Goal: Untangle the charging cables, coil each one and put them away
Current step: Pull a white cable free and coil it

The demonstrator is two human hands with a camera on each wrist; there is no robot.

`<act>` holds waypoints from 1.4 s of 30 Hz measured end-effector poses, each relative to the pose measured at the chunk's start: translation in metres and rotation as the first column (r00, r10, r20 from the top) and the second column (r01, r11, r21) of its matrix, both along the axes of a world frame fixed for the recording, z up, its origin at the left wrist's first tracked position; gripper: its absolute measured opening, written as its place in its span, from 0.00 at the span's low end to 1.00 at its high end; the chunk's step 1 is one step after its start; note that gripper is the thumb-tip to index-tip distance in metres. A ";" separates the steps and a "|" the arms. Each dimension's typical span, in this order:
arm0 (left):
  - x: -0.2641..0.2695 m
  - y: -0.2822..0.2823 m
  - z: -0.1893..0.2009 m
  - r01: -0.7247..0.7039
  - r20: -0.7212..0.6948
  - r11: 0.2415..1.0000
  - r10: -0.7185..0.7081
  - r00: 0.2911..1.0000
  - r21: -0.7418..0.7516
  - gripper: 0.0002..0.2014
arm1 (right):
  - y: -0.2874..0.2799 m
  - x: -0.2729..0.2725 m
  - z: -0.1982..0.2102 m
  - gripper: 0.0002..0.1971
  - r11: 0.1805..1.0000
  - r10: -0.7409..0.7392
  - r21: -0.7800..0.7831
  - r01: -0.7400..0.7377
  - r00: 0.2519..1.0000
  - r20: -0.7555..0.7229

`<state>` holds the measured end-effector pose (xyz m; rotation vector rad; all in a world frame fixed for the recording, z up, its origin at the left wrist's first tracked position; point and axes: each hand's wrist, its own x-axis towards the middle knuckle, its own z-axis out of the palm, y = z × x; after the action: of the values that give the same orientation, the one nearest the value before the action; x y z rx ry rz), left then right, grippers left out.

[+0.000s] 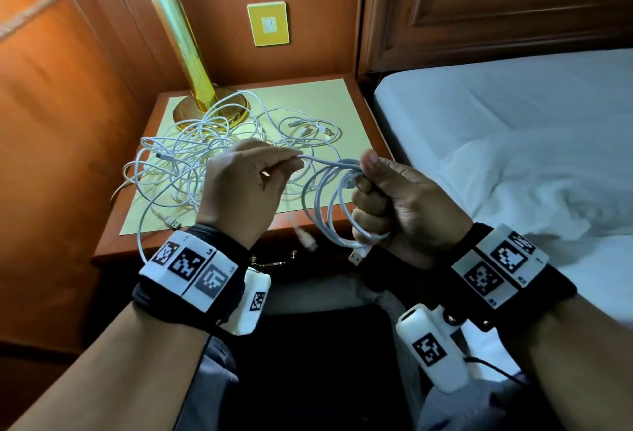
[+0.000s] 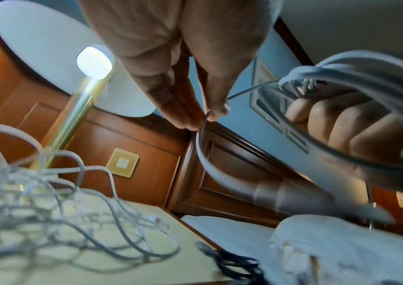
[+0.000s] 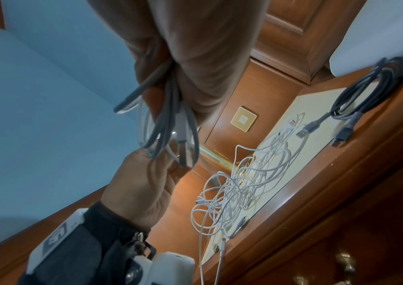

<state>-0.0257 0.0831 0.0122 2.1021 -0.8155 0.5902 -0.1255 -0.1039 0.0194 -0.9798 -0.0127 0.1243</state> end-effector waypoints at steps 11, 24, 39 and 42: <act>-0.020 -0.018 0.000 -0.003 -0.647 0.759 -0.553 0.525 -0.651 0.10 | 0.002 0.010 -0.016 0.18 0.921 -0.254 -0.270 0.281 0.958 0.132; -0.037 -0.036 -0.003 0.080 -0.630 0.734 -0.628 0.456 -0.674 0.24 | 0.005 0.005 -0.019 0.17 0.582 -0.260 -0.659 0.476 0.877 0.403; -0.041 -0.039 0.003 0.200 -0.654 0.798 -0.586 0.478 -0.568 0.33 | 0.005 0.002 -0.014 0.10 0.384 -0.200 -0.706 0.595 0.800 0.566; -0.041 -0.038 0.005 0.208 -0.681 0.805 -0.584 0.442 -0.556 0.39 | 0.005 0.001 -0.014 0.08 0.311 -0.158 -0.719 0.622 0.780 0.606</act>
<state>-0.0666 0.0455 0.0169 1.4211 -0.5172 -0.5094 -0.1246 -0.0990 0.0052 -2.0980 -0.1184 -0.6748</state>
